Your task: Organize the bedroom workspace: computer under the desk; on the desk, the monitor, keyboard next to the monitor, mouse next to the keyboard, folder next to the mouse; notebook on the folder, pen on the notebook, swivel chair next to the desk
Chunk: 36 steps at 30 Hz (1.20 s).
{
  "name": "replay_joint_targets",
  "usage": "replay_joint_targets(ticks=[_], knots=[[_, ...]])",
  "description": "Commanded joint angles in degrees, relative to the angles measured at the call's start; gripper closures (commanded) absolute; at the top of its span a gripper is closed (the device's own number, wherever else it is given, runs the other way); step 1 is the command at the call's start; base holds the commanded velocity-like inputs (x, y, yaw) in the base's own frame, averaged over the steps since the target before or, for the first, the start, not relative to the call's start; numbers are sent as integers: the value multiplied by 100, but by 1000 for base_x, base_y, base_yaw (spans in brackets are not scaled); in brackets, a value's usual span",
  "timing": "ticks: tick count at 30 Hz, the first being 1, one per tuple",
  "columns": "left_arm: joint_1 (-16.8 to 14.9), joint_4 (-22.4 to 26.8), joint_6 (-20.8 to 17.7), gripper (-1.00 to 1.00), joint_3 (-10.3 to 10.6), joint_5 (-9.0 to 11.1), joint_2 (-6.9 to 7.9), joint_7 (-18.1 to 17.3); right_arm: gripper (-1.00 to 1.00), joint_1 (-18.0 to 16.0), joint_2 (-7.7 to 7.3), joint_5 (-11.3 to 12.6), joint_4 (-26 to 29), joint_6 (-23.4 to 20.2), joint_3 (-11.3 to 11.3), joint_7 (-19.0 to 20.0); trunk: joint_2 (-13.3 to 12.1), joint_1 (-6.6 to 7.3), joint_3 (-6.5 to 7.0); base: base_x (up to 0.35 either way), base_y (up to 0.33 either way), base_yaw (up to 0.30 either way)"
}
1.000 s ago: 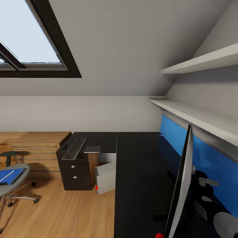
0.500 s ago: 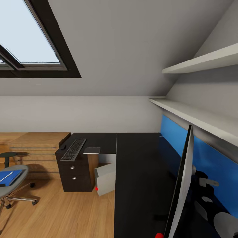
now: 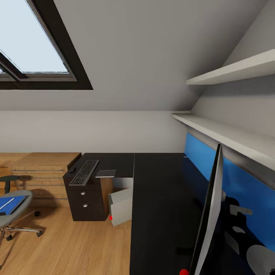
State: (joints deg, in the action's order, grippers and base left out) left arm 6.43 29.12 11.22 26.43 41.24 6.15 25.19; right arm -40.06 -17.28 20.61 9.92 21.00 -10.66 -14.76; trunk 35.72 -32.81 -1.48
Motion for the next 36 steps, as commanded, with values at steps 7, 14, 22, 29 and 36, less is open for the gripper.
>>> replay_joint_targets(ticks=[7,14,22,29,36], knots=[[-1,15,29,-100,46,60,2,39,100,0,-4,136,-65,36,-33,-27,7,-3,-11,-8,-22,0],[-1,15,29,-100,46,60,3,39,100,-2,-4,136,-67,36,-33,-35,7,-3,-11,0,-1,0],[-2,15,29,-100,46,60,1,39,-100,0,-4,130,-69,43,-41,-38,7,-3,-11,0,0,0],[-2,15,29,-100,46,60,1,39,-100,0,-4,134,-70,45,-42,-40,7,-3,-11,0,0,0],[-2,15,29,-100,46,60,1,39,-100,1,-4,135,-70,45,-42,-38,7,-3,-11,0,0,0]])
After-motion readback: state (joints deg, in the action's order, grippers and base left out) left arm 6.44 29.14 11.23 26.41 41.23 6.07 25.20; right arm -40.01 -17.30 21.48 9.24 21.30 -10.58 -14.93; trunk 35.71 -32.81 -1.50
